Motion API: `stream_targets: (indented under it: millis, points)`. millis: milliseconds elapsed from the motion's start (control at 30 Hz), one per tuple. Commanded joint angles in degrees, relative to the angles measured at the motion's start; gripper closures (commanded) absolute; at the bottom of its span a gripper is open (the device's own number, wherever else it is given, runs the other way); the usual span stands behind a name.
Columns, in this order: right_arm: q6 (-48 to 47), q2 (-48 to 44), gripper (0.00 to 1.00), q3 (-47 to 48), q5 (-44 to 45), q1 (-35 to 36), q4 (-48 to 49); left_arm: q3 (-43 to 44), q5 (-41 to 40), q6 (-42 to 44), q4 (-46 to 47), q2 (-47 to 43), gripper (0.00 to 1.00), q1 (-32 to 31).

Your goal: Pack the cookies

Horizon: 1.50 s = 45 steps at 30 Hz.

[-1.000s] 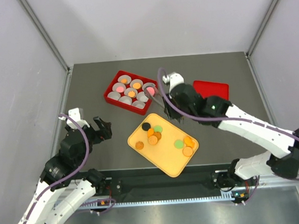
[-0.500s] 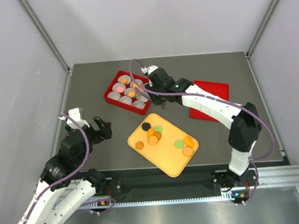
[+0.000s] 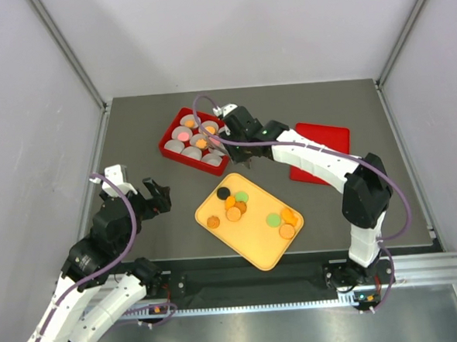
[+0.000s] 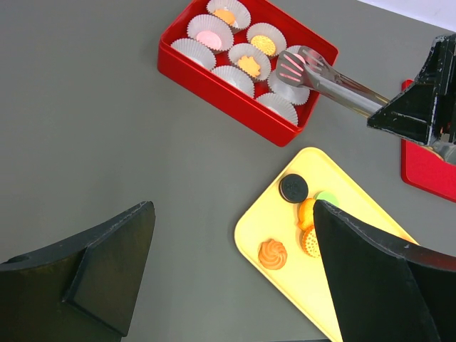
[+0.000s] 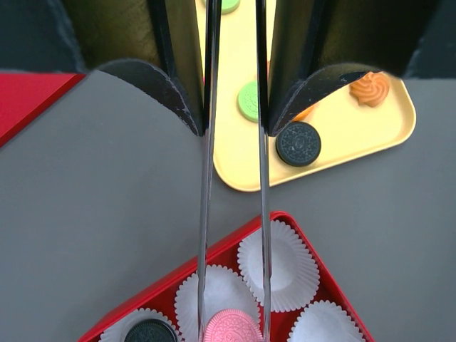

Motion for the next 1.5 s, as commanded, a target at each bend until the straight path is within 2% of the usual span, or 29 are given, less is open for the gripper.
stream_targets:
  millis: [0,700,900,1133,1333,1467]
  points:
    - [-0.56,-0.24,0.64,2.23,0.1,-0.78,1.88,-0.02,-0.86,-0.21,0.83,-0.01,0.03,-0.2]
    - [-0.56,1.16,0.62,1.0,0.1,-1.22,1.8,-0.02,-0.78,-0.21,0.75,-0.19,0.03,-0.2]
    - [-0.65,1.08,0.56,1.08,0.1,-1.3,1.71,-0.02,-0.86,-0.3,0.83,-0.19,0.03,-0.2]
    - [-0.74,0.2,0.55,2.4,0.19,-1.3,0.92,-0.02,-0.86,-0.21,0.75,-0.19,0.03,-0.2]
    - [-1.26,-5.77,0.57,4.43,0.72,-1.04,-2.16,-0.02,-0.86,-0.21,0.83,0.08,0.03,-0.2]
    - [-0.83,-15.06,0.58,-1.89,2.82,2.28,-2.77,-0.02,-0.86,-0.21,0.83,0.08,0.03,-0.11]
